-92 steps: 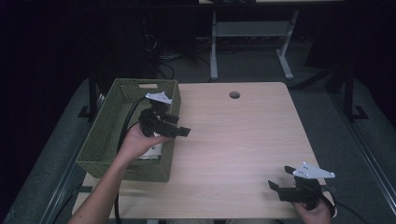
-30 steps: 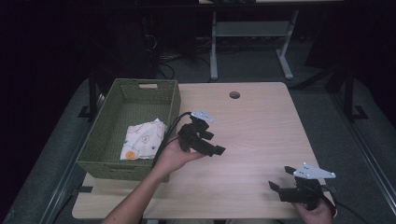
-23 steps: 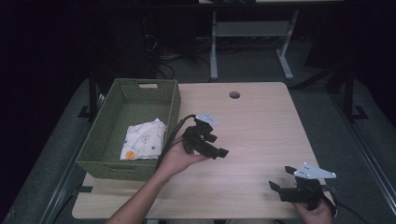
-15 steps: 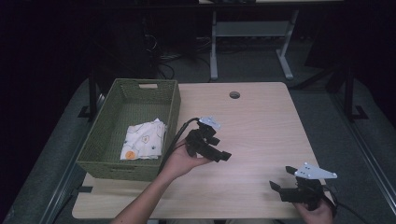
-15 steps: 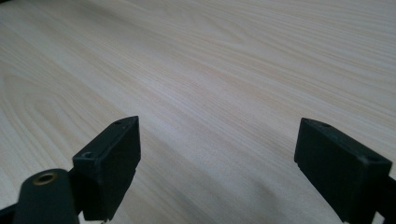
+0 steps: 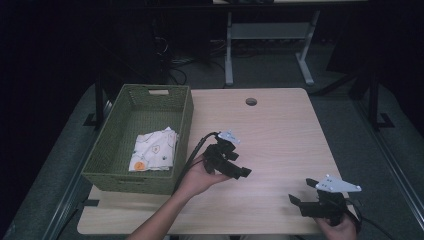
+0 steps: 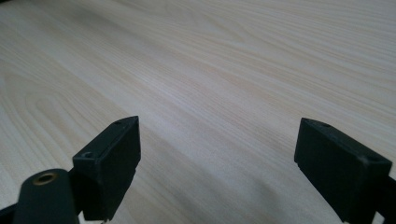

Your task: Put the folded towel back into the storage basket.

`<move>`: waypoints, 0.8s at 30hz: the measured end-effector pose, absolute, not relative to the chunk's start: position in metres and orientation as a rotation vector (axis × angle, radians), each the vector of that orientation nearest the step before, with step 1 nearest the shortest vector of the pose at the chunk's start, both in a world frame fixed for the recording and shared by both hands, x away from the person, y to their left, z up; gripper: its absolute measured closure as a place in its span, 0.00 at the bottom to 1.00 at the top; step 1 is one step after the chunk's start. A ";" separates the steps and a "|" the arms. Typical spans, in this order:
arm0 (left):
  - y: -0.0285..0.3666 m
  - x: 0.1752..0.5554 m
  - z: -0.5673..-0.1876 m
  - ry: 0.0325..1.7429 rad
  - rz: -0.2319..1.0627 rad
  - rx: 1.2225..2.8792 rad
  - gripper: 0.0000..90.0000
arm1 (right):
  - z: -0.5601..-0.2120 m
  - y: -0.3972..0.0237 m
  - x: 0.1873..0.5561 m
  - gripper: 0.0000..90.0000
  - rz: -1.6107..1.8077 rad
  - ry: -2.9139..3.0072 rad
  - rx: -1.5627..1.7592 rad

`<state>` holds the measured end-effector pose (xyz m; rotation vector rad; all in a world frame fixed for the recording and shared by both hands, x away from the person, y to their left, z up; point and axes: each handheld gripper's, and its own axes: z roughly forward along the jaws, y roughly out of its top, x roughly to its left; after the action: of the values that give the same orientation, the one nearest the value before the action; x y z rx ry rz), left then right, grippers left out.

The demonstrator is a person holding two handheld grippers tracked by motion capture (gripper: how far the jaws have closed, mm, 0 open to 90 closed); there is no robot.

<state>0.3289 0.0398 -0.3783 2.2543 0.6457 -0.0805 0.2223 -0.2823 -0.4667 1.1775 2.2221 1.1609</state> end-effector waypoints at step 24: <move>0.029 0.306 -0.400 0.619 -0.068 2.249 0.28 | -0.468 -0.283 0.221 0.16 1.158 2.226 1.183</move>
<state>0.3059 0.0293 -0.3996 2.2490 0.6186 -0.0684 0.2215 -0.2826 -0.4677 1.1833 2.2260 1.1583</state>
